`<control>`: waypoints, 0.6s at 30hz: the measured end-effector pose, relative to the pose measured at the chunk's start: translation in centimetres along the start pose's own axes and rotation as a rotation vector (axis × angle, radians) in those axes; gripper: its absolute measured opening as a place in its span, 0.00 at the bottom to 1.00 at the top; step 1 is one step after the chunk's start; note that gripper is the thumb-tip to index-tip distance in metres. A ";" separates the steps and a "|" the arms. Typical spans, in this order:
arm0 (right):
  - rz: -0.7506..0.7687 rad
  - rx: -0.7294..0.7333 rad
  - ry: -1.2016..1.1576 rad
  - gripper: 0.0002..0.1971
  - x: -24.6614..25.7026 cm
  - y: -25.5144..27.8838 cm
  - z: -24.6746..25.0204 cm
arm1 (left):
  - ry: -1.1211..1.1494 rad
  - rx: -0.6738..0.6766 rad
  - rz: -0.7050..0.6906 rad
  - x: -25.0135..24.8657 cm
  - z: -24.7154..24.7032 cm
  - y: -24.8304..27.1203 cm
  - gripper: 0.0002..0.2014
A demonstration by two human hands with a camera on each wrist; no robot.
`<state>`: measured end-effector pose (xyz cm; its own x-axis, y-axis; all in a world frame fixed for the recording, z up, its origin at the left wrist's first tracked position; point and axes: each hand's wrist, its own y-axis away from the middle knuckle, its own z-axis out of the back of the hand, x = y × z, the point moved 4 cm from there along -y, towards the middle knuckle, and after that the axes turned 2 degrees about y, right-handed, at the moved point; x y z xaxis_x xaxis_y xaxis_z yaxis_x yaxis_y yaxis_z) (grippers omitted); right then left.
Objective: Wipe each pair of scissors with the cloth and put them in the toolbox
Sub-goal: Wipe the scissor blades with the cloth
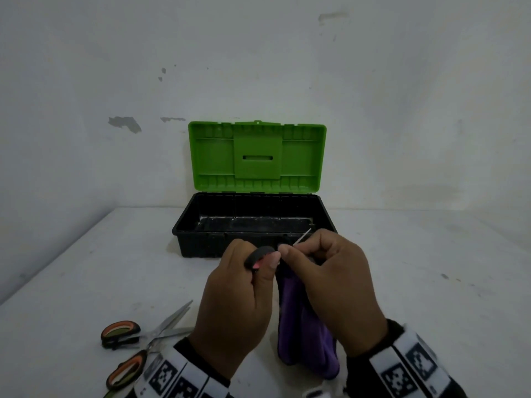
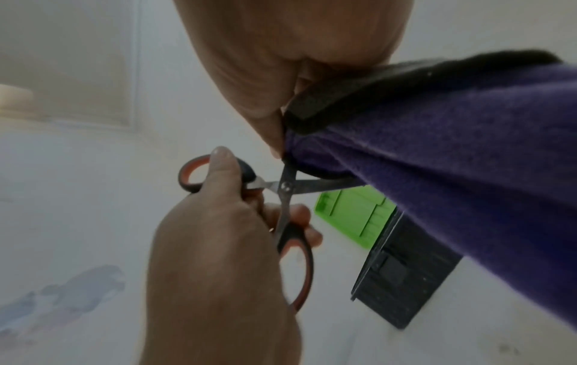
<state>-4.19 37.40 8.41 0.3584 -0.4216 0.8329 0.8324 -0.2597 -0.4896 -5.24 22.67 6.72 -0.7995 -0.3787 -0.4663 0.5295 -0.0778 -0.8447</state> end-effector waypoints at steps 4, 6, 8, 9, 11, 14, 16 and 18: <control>-0.021 -0.113 -0.062 0.10 -1.0 -0.7 0.8 | -0.019 0.000 -0.034 -0.3 0.2 -0.1 0.14; -0.030 -0.116 -0.068 0.11 -0.9 -0.5 0.6 | -0.026 -0.007 -0.045 -0.3 0.3 -0.2 0.15; -0.021 -0.085 -0.056 0.11 -0.5 -0.1 0.4 | -0.039 -0.001 -0.068 -0.3 0.5 -0.1 0.14; -0.021 -0.087 -0.060 0.10 -0.4 -0.2 0.6 | -0.046 0.005 -0.083 -0.3 0.6 -0.1 0.14; -0.020 -0.138 -0.053 0.11 -0.8 -0.8 1.2 | -0.051 0.005 -0.091 -0.4 0.8 0.0 0.14; -0.009 -0.169 -0.046 0.12 -0.7 -1.1 1.5 | -0.049 -0.014 -0.078 -0.2 0.9 -0.1 0.15; 0.005 -0.116 -0.051 0.12 -0.2 -0.6 0.9 | -0.039 -0.018 -0.075 -0.1 1.1 0.0 0.14; -0.002 -0.104 -0.064 0.11 -0.3 -0.5 0.7 | -0.035 -0.009 -0.088 -0.1 1.2 -0.1 0.14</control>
<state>-4.44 38.27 8.64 0.3855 -0.3652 0.8473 0.7859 -0.3511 -0.5089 -4.90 21.62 7.19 -0.8323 -0.4028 -0.3808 0.4549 -0.1038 -0.8845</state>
